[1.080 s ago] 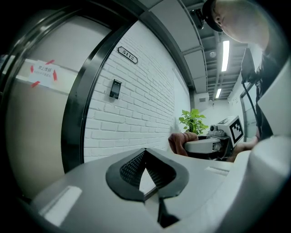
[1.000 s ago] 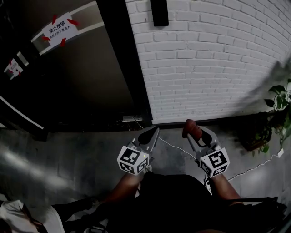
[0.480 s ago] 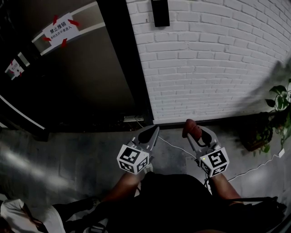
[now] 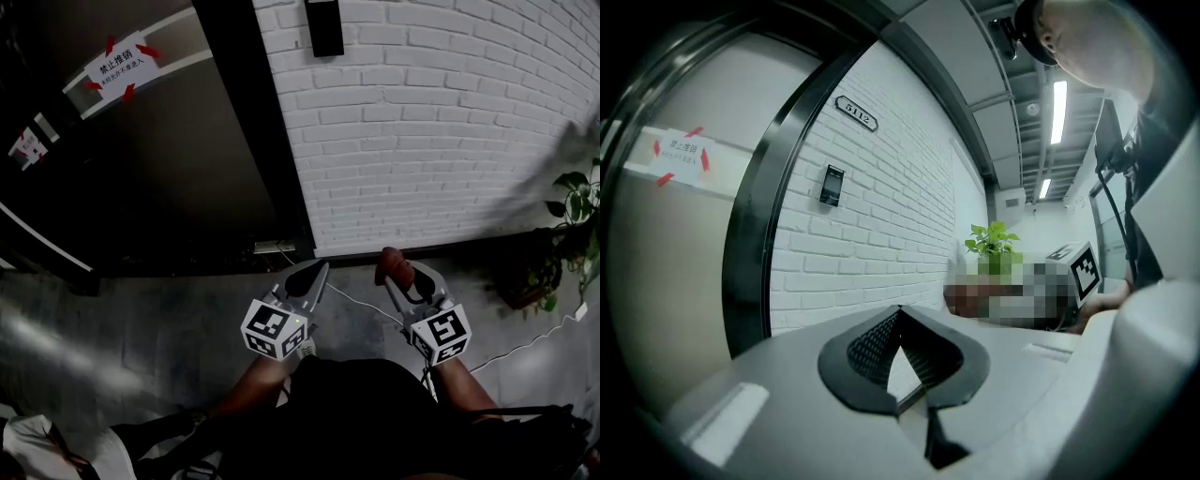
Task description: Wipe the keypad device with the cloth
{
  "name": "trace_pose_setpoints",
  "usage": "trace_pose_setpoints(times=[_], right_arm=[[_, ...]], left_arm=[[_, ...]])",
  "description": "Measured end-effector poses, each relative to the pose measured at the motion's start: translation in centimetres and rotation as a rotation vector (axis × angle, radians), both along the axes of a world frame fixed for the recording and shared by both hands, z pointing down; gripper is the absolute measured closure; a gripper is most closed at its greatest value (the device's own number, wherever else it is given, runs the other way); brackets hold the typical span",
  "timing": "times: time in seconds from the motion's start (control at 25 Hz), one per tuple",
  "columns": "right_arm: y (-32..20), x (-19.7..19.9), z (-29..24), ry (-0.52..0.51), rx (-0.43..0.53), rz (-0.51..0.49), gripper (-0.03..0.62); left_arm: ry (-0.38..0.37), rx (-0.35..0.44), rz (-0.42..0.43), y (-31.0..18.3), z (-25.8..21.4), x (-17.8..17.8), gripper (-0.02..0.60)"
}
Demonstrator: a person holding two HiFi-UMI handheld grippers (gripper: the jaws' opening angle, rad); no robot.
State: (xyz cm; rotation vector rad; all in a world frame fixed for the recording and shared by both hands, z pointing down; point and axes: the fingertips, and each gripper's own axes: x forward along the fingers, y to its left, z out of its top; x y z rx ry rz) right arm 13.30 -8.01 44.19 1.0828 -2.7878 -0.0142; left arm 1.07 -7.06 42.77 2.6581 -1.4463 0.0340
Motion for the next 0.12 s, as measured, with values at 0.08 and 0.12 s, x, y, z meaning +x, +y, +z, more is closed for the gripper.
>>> trace_pose_setpoints(times=[0.08,0.12], right_arm=[[0.07,0.09,0.15,-0.001,-0.003,0.000,0.456],[0.10,0.13,0.23,-0.002,-0.004,0.000,0.456]], left_arm=[[0.000,0.000,0.001,0.01,-0.03,0.07,0.565],[0.000,0.000,0.001,0.00,-0.06,0.09,0.565]])
